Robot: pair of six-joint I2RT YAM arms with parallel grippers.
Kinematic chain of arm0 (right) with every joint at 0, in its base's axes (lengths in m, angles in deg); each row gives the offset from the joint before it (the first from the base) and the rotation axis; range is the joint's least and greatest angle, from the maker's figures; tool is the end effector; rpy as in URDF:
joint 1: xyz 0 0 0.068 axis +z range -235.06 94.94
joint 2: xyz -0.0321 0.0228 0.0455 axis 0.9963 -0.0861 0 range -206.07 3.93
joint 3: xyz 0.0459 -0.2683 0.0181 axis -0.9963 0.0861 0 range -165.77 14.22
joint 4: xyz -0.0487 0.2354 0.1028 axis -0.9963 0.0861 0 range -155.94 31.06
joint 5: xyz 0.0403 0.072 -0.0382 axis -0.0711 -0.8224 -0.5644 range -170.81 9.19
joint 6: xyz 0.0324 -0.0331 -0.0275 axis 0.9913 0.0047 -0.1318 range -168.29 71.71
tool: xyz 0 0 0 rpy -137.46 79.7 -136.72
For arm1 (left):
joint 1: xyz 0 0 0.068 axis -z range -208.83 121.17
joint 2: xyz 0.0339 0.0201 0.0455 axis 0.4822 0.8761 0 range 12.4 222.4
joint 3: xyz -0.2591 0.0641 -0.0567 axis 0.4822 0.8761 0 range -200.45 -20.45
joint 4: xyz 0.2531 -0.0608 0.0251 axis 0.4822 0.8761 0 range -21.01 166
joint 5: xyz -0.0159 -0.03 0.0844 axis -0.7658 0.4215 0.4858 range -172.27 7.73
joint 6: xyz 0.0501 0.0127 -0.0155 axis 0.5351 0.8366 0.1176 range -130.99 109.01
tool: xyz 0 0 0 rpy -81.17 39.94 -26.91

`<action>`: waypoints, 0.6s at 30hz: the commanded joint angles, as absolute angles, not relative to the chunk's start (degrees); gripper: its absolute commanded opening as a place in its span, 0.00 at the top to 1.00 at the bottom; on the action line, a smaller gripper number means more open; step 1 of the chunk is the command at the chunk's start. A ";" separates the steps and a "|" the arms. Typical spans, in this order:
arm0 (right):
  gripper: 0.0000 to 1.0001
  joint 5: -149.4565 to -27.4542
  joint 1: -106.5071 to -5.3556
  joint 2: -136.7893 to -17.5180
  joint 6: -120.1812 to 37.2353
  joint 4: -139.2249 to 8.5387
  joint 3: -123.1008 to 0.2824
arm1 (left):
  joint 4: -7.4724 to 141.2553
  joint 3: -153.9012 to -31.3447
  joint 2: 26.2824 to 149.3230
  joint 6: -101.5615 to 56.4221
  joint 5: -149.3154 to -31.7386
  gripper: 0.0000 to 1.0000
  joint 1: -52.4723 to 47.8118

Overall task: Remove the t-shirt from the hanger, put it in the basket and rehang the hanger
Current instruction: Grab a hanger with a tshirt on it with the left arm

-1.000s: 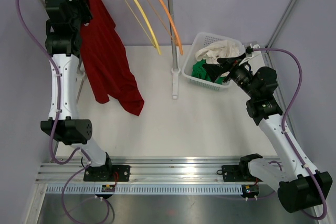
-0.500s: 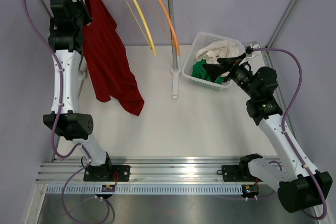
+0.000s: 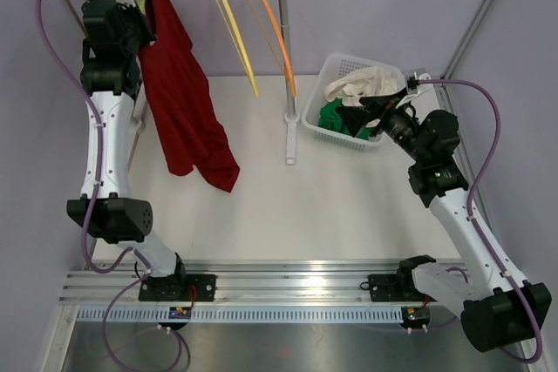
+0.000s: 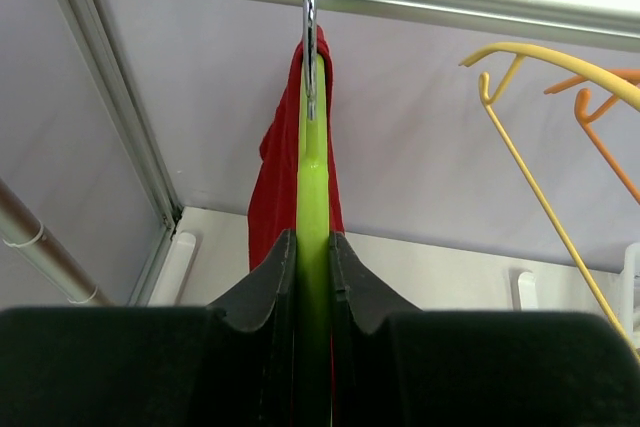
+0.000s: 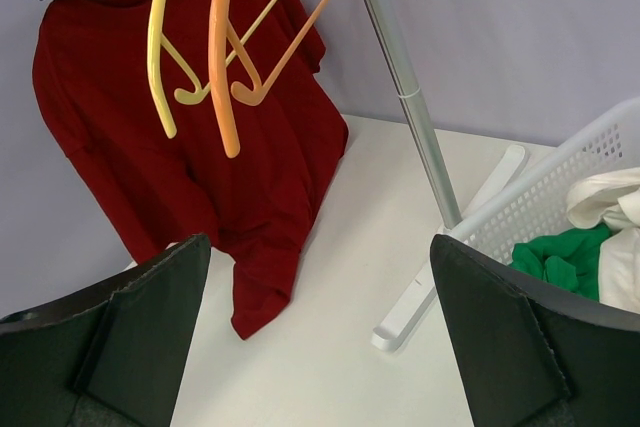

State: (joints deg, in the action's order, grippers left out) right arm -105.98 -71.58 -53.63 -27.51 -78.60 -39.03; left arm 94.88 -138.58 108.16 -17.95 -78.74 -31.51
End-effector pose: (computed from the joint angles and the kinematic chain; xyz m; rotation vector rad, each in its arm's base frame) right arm 0.2223 0.0688 0.3932 -0.2800 1.4621 0.7990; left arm 0.3592 0.0190 0.5182 -0.1841 1.6217 -0.0071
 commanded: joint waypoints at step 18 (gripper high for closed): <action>0.01 -107.88 -71.35 -53.82 -27.28 -81.85 -40.79 | 71.55 -120.74 91.77 -20.04 -84.11 1.00 -30.94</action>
State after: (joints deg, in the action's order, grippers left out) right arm -106.70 -71.58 -53.85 -27.49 -79.33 -39.03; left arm 82.19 -120.77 96.14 -19.02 -81.58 -31.14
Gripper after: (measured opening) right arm 0.993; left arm 0.158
